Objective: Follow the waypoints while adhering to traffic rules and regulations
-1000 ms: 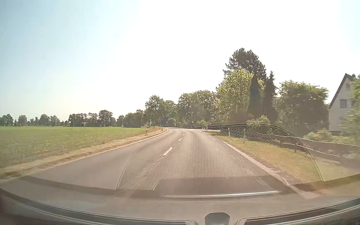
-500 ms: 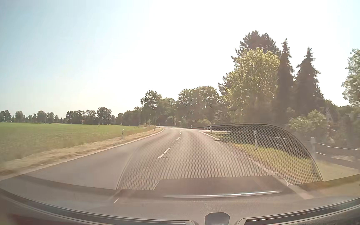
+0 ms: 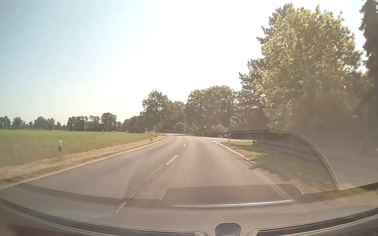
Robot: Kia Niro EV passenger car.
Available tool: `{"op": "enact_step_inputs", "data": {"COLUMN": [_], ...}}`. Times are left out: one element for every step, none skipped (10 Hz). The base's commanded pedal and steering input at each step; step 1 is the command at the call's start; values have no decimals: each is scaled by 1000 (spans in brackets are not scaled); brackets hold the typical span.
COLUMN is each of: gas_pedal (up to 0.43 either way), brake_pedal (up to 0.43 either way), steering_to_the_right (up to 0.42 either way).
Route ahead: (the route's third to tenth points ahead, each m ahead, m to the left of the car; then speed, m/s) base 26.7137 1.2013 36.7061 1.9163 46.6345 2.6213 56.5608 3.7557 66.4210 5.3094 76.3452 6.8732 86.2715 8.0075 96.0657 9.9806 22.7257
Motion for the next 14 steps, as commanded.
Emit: {"op": "enact_step_inputs", "data": {"gas_pedal": [280, 280, 280, 280, 280, 280, 280, 280, 280, 280, 280, 280, 280, 280], "brake_pedal": [6, 6, 6, 6, 6, 6, 6, 6, 6, 6, 6, 6, 6, 6], "steering_to_the_right": [-6, -7, -8, -8, -8, -8, -9, -8, -9, -9, -9, -9, -9, -9]}}
